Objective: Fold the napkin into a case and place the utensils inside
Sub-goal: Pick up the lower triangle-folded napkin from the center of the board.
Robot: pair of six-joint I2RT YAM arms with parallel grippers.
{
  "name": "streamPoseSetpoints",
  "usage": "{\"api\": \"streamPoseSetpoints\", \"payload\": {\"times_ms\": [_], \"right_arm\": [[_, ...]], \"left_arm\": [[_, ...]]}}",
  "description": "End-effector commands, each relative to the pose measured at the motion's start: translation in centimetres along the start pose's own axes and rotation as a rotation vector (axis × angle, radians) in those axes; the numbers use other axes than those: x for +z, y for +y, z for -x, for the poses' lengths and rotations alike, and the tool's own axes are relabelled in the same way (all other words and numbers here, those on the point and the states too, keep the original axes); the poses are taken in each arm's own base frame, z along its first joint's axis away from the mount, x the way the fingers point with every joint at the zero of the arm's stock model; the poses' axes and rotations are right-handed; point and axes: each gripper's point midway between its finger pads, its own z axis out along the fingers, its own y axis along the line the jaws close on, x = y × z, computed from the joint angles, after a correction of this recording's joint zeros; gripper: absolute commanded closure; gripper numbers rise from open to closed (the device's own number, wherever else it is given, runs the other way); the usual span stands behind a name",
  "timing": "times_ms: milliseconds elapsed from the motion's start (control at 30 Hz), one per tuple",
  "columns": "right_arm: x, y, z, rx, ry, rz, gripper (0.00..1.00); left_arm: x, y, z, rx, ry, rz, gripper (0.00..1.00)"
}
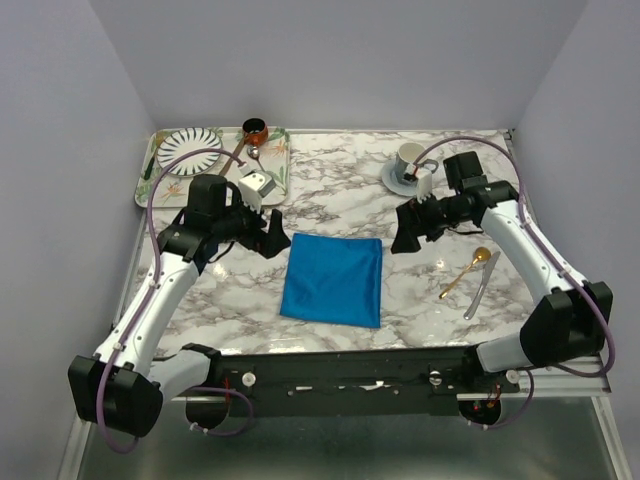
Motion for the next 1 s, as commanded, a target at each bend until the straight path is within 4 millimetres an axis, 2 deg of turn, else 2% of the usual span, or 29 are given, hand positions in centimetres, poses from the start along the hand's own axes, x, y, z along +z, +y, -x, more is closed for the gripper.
{"api": "streamPoseSetpoints", "payload": {"times_ms": [0, 67, 133, 200, 267, 367, 467, 533, 667, 733, 867, 967], "right_arm": [[-2.3, 0.5, 1.5, -0.057, -0.065, -0.060, 0.00], [-2.5, 1.0, 1.6, -0.060, -0.065, -0.037, 0.00], [-2.4, 1.3, 1.4, -0.047, -0.058, -0.021, 0.00], [-2.2, 0.6, 1.0, -0.047, -0.036, -0.046, 0.00], [-1.4, 0.1, 0.5, -0.029, -0.007, -0.040, 0.00], [-0.2, 0.4, 0.3, -0.008, 0.005, 0.030, 0.00], [1.7, -0.5, 0.6, 0.022, 0.006, 0.063, 0.02], [3.3, -1.5, 0.3, 0.054, 0.022, 0.076, 0.04], [5.8, -3.5, 0.9, 0.122, 0.032, 0.108, 0.09], [7.1, -4.8, 1.4, 0.143, 0.035, 0.113, 0.13], [9.0, -6.3, 1.7, 0.169, 0.044, 0.130, 0.16], [9.6, -6.5, 1.3, 0.190, 0.057, 0.141, 0.16]], "left_arm": [[-1.0, -1.4, -1.8, 0.059, 0.100, -0.091, 0.01], [-0.8, -2.4, -2.9, 0.061, 0.125, -0.172, 0.01], [-0.1, -2.3, -4.1, 0.059, 0.132, -0.189, 0.02], [0.7, -1.9, -5.0, 0.082, 0.126, -0.196, 0.05], [1.4, -1.7, -5.4, 0.105, 0.123, -0.212, 0.10], [2.1, -1.6, -5.7, 0.109, 0.130, -0.239, 0.14], [2.4, -1.3, -5.7, 0.122, 0.157, -0.243, 0.15], [2.3, -1.2, -5.5, 0.136, 0.161, -0.243, 0.15], [2.8, -0.7, -5.4, 0.126, 0.167, -0.231, 0.15], [2.8, -1.1, -5.8, 0.122, 0.180, -0.261, 0.15], [3.3, -1.3, -6.7, 0.100, 0.191, -0.293, 0.19], [3.5, -1.7, -6.2, 0.080, 0.166, -0.315, 0.23]]}}
